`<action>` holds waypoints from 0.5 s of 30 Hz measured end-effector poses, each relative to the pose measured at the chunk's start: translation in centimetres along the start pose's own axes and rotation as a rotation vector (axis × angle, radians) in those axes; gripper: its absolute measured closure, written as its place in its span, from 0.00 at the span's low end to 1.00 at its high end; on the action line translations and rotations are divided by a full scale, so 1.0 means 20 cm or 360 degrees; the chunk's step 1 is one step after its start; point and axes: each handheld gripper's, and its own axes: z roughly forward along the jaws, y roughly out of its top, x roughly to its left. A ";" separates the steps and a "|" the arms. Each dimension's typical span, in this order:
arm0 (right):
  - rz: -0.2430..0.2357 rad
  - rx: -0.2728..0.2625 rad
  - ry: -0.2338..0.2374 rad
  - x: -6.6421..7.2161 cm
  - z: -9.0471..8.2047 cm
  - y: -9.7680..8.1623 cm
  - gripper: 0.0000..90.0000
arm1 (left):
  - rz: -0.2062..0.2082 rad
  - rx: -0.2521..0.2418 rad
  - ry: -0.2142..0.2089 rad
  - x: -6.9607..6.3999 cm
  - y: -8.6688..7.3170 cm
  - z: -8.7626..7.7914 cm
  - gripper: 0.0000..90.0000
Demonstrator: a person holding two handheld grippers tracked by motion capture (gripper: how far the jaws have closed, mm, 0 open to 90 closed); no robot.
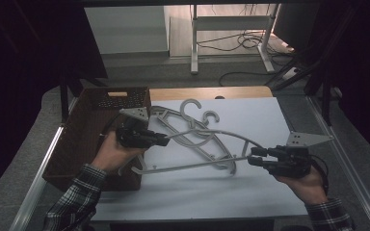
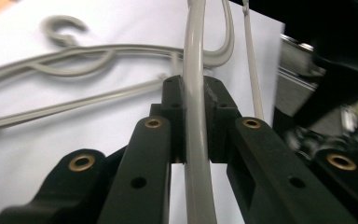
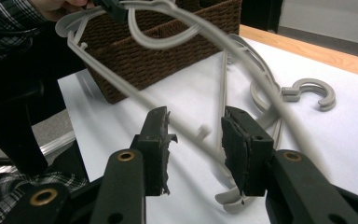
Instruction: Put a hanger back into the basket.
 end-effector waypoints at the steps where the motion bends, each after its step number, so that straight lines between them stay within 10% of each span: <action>1: 0.0002 -0.0008 -0.0001 0.00 0.00 0.00 0.67 | -0.0013 -0.0032 0.0048 0.00 -0.01 -0.03 0.91; 15: 0.0083 -0.0018 0.0036 0.01 0.07 -0.07 0.67 | -0.0120 -0.0206 0.0447 0.06 -0.16 -0.27 0.91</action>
